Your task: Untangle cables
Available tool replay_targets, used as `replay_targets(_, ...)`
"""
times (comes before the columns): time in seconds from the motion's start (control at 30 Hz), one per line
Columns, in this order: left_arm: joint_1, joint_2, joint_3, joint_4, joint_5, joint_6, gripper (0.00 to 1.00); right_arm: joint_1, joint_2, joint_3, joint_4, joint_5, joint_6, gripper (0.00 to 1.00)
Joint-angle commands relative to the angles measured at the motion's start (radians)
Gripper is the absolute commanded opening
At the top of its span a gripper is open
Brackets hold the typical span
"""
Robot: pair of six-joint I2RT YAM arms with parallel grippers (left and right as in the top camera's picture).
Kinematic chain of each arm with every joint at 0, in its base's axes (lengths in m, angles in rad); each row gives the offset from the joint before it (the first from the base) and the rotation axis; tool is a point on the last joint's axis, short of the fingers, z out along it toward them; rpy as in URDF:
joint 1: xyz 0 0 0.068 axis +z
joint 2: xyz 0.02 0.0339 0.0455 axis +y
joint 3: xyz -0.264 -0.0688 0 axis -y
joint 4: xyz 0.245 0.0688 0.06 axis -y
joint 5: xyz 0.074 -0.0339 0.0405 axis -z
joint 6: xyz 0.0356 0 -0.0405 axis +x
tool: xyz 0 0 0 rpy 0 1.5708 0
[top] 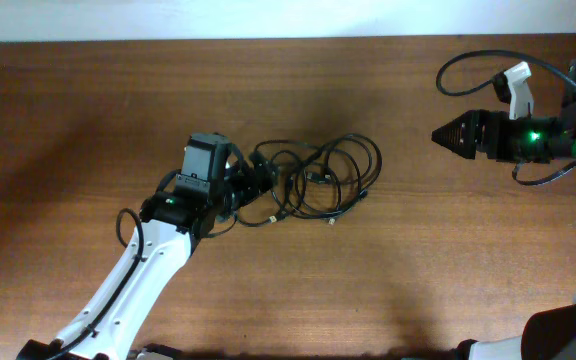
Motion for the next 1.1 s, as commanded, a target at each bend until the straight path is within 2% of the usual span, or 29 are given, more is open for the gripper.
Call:
replay_targets(0.0, 0.003, -0.010, 0.005, -0.029, -0.129, 0.111, 0.99, -0.003, 0.000, 0.012, -0.001, 0.002, 0.001, 0.99)
replay_targets(0.2, -0.005, 0.006, 0.005, -0.032, -0.147, 0.260, 0.99, -0.003, 0.000, 0.012, 0.000, 0.002, 0.001, 0.99)
replay_targets(0.37, -0.108, 0.064, 0.005, 0.042, -0.143, 0.273, 0.99, -0.003, 0.000, 0.012, 0.008, 0.002, 0.001, 0.99)
replay_targets(0.53, -0.177, 0.224, 0.005, 0.111, -0.204, 0.272, 1.00, -0.003, 0.000, 0.012, 0.007, 0.006, 0.001, 0.99)
replay_targets(0.6, -0.177, 0.282, 0.005, 0.132, -0.158, 0.272, 0.47, -0.003, 0.000, 0.011, 0.007, 0.022, 0.001, 0.99)
replay_targets(0.63, -0.177, 0.294, 0.005, 0.143, -0.144, 0.273, 0.27, -0.003, 0.000, 0.010, 0.007, 0.028, 0.001, 0.93)
replay_targets(0.67, -0.177, 0.301, 0.005, 0.151, -0.112, 0.292, 0.00, -0.003, 0.000, 0.010, 0.007, 0.028, 0.001, 0.84)
replay_targets(0.7, -0.177, 0.294, 0.008, 0.180, -0.034, 0.360, 0.00, -0.003, 0.000, 0.010, 0.006, 0.028, 0.001, 0.71)
replay_targets(0.73, -0.177, 0.280, 0.017, 0.211, 0.060, 0.421, 0.00, -0.003, 0.000, 0.010, 0.004, 0.027, 0.001, 0.69)
replay_targets(0.8, -0.177, 0.198, 0.080, 0.237, 0.255, 0.557, 0.00, -0.003, 0.000, 0.010, -0.010, 0.026, 0.002, 0.69)
replay_targets(0.87, -0.177, 0.084, 0.153, 0.235, 0.392, 0.712, 0.00, -0.002, 0.000, 0.010, -0.048, 0.008, 0.001, 0.69)
replay_targets(0.93, -0.177, -0.010, 0.205, 0.235, 0.488, 0.813, 0.00, 0.011, 0.000, 0.010, -0.068, -0.007, 0.001, 0.69)
replay_targets(1.0, -0.177, -0.114, 0.240, 0.235, 0.536, 0.851, 0.00, 0.049, 0.000, 0.010, -0.068, -0.049, 0.001, 0.70)
replay_targets(1.07, -0.177, -0.222, 0.243, 0.239, 0.536, 0.851, 0.00, 0.121, 0.000, 0.010, -0.051, -0.086, 0.001, 0.76)
